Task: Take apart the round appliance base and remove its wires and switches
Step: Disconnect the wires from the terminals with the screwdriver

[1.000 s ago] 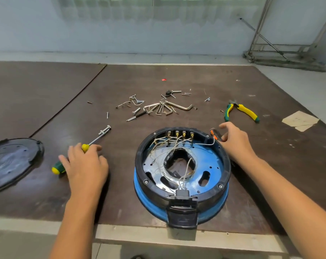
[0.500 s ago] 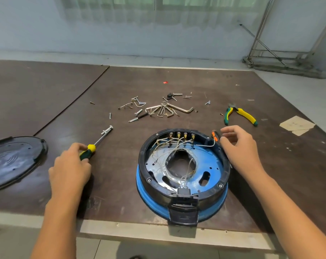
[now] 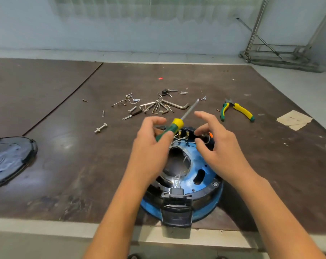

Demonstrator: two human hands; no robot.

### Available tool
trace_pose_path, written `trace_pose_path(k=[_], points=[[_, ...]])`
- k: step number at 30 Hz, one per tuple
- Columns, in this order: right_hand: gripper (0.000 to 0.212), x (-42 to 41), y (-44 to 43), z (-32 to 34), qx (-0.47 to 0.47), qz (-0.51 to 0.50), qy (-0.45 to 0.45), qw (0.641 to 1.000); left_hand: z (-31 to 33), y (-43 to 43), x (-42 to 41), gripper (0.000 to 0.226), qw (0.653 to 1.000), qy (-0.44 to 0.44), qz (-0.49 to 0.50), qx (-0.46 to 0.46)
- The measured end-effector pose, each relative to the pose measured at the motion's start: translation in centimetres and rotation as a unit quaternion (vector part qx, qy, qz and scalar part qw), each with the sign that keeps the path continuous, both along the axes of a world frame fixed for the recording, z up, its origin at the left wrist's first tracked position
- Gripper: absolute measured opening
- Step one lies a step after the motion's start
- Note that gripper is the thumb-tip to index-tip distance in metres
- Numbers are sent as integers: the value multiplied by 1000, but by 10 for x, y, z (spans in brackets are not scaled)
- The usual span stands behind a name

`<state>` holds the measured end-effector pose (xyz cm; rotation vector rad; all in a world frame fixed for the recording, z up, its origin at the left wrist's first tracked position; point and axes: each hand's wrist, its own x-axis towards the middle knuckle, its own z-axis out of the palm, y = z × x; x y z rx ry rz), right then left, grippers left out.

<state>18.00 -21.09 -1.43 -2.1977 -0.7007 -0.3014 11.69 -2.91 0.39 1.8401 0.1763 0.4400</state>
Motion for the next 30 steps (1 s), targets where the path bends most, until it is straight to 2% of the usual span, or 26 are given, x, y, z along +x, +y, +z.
trace_pose_path(k=[4, 7, 9, 12, 14, 17, 22, 24, 27, 30], points=[[77, 2, 1, 2, -40, 22, -4, 999, -2, -19, -1, 21, 998, 4, -54, 43], [53, 8, 4, 3, -36, 17, -19, 999, -1, -25, -2, 15, 993, 1, -105, 57], [34, 11, 3, 1, 8, 4, -26, 1000, 1, -26, -1, 11, 990, -3, -140, 24], [25, 13, 2, -4, 99, 10, 36, 994, 0, -23, 3, 15, 990, -20, -137, 9], [21, 13, 2, -7, 144, 12, 55, 988, -3, -19, 8, 13, 990, -35, -95, 97], [12, 13, 1, -8, 172, -21, 22, 985, -4, -13, 18, 13, 971, -32, -51, 233], [16, -5, -2, -15, 255, -33, 54, 965, -12, -8, 30, 46, 937, 36, -63, 343], [17, -11, -5, -18, 271, -56, 67, 959, -13, -7, 35, 37, 927, 51, -59, 367], [21, -12, -13, -18, 302, -66, 91, 947, -10, -11, 49, 23, 890, 77, -58, 445], [13, -4, -23, -14, 310, -77, 104, 942, -2, -16, 64, 19, 882, 107, -102, 448]])
